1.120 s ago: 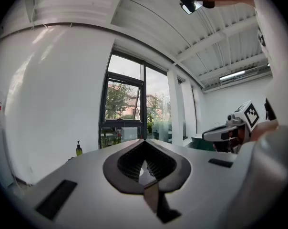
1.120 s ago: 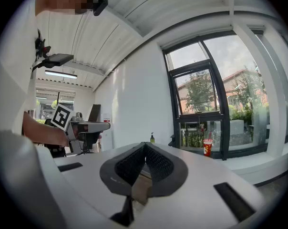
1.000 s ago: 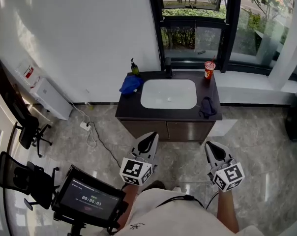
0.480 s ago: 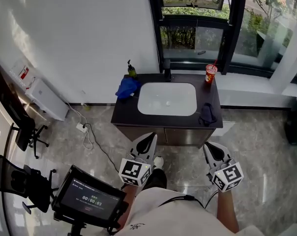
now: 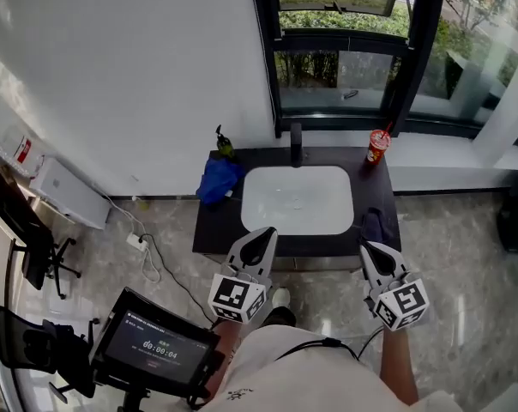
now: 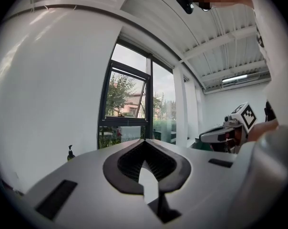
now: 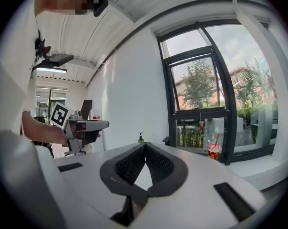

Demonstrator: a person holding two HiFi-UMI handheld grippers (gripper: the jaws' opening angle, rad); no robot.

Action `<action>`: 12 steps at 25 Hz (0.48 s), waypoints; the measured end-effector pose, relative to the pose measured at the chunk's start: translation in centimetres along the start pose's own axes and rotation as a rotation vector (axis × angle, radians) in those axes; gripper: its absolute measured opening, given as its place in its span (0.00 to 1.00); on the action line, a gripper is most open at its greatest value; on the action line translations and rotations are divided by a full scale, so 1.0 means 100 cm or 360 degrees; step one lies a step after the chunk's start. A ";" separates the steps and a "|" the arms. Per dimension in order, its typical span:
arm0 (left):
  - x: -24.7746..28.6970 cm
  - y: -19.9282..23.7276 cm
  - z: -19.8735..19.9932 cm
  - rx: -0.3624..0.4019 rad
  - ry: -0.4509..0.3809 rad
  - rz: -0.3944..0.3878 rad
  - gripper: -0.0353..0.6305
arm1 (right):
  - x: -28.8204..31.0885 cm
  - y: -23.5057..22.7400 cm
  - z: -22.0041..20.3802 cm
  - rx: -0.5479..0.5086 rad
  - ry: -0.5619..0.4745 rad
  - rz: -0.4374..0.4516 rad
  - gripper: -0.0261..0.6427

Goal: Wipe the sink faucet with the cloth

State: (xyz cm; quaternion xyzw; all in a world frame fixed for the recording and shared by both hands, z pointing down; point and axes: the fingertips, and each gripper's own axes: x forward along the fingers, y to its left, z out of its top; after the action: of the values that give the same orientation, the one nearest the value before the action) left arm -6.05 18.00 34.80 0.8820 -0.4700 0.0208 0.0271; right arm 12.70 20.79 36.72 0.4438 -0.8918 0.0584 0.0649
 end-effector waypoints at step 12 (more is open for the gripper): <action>0.093 0.096 0.011 0.0064 -0.0006 -0.0166 0.04 | 0.137 -0.035 0.038 -0.0030 -0.0018 -0.0060 0.05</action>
State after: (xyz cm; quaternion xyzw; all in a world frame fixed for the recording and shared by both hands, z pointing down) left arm -8.78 4.86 34.59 0.9057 -0.4229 0.0272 0.0097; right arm 7.10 7.31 35.49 0.4603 -0.8842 0.0462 0.0651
